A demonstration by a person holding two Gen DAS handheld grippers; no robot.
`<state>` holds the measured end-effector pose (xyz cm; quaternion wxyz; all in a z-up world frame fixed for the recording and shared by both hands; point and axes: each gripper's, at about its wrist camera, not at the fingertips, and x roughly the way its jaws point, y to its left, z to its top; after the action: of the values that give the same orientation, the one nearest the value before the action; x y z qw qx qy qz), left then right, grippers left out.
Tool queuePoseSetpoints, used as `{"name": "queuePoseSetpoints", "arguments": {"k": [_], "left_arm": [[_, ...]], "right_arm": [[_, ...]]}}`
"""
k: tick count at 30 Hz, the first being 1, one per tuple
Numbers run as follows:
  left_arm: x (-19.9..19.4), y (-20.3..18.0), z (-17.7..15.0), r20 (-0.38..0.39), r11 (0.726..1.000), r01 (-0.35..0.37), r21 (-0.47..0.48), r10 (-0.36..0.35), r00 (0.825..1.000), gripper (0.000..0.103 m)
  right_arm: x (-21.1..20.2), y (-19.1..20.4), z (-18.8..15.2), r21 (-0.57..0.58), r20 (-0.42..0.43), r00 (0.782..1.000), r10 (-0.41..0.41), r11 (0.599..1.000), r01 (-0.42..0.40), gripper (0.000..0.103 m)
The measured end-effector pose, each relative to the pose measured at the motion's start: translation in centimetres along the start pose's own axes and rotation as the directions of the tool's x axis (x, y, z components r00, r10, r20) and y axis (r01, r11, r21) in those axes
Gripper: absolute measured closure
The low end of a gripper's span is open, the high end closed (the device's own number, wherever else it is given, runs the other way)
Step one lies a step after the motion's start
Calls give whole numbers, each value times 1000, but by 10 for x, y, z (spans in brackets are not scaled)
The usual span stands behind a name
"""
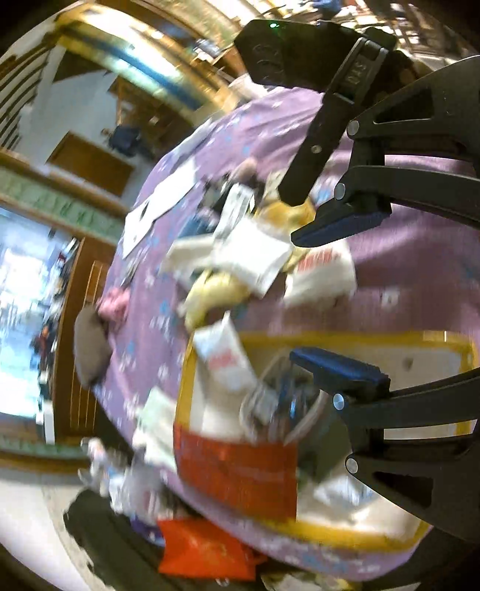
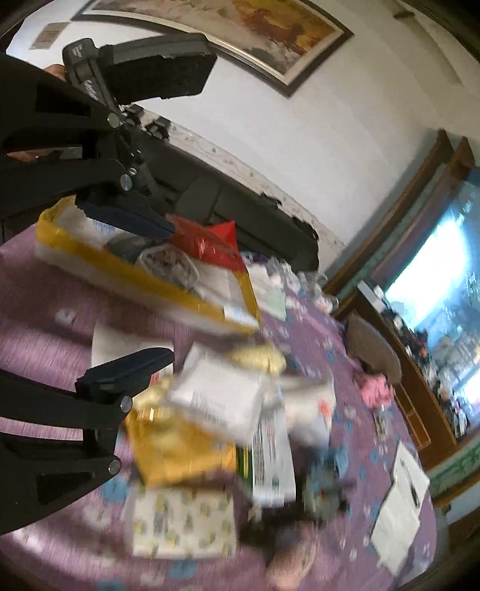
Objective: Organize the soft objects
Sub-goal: 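Move both grippers back over the remaining packets on the table, then grasp the lemon-printed tissue pack with the right gripper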
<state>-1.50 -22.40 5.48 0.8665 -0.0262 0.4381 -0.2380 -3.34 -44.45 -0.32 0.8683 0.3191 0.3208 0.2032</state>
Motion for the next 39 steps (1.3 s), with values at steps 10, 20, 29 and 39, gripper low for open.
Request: {"name": "queuePoseSetpoints", "arguments": {"k": [10,20,29,39], "left_arm": [[30,-41,-13,-95,995,81,50,-76,993,46],[47,-44,-18,-136,994,98,51,-90,987,46],[57,-40,-20,-163,994,105,41,-97,982,46],[61,-38,-20,-170,994,108,27,-101,980,46]], "right_arm": [[-21,-35,7,59,37,997,-66,996,64,42],[-19,-52,8,88,14,997,-74,994,72,42],[-12,-56,9,94,1,998,-70,993,69,42],[-23,-61,9,98,7,997,-71,993,70,42]]}}
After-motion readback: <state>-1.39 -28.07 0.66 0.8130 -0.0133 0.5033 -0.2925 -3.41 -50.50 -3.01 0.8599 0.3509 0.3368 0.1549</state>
